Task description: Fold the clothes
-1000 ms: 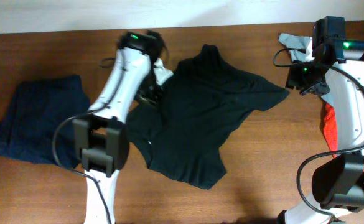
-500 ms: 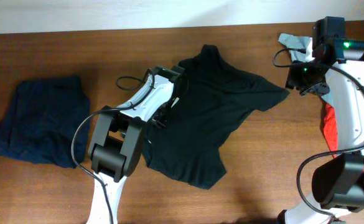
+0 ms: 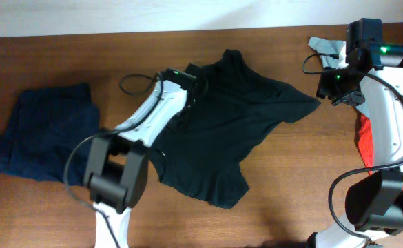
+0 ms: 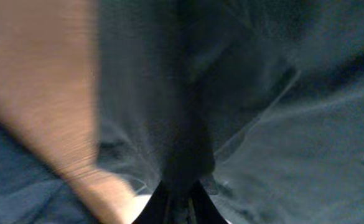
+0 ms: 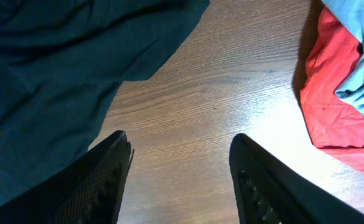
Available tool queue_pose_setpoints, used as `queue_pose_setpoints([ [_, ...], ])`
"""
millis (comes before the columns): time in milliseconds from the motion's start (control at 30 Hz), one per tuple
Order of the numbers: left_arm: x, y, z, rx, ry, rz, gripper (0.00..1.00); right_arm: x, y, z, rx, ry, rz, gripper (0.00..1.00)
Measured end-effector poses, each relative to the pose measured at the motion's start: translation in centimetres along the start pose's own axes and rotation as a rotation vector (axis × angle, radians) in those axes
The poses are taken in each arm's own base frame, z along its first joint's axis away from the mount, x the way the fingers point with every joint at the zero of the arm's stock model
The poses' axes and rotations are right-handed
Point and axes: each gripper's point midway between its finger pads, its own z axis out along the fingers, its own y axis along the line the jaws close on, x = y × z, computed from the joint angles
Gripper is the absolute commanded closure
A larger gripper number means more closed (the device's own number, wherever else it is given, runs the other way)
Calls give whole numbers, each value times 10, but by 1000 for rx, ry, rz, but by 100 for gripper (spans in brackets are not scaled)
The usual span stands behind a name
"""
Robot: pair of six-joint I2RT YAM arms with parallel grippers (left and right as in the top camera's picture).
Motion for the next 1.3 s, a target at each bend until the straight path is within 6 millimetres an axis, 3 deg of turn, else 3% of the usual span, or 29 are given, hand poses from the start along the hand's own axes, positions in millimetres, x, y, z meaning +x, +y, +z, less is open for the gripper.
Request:
queue_pose_setpoints([
  [167, -15, 45, -36, -82, -162, -116, 93, 0, 2, 0, -10, -1, 0, 46],
  [300, -29, 91, -31, -119, -243, -247, 92, 0, 3, 0, -16, -1, 0, 46],
  [400, -35, 126, -26, -140, -296, -345, 78, 0, 3, 1, -19, 1, 0, 46],
  [433, -36, 136, -25, -144, -309, -377, 70, 0, 3, 1, -19, 1, 1, 46],
  [500, -34, 154, -20, -153, -320, -426, 44, 1, 3, 1, -18, 5, 0, 46],
  [733, -16, 181, -3, -159, -274, -488, 43, 2, 3, 1, -17, 9, 0, 45],
  [867, -15, 170, 1, -79, -266, -452, 43, 2, 3, 1, -17, 9, 1, 39],
  [967, -37, 137, -6, 59, -338, -303, 43, 2, 4, 1, -21, 9, -1, 38],
  [1133, -67, 92, -20, 148, -433, -87, 43, 5, 8, 3, -49, 23, -1, 38],
  [1200, -72, 77, -9, 175, -417, -39, 43, 10, 9, 8, -54, 39, -1, 38],
  [1300, -75, 63, 23, 200, -366, 5, 43, 19, 9, 21, -52, 71, -1, 38],
])
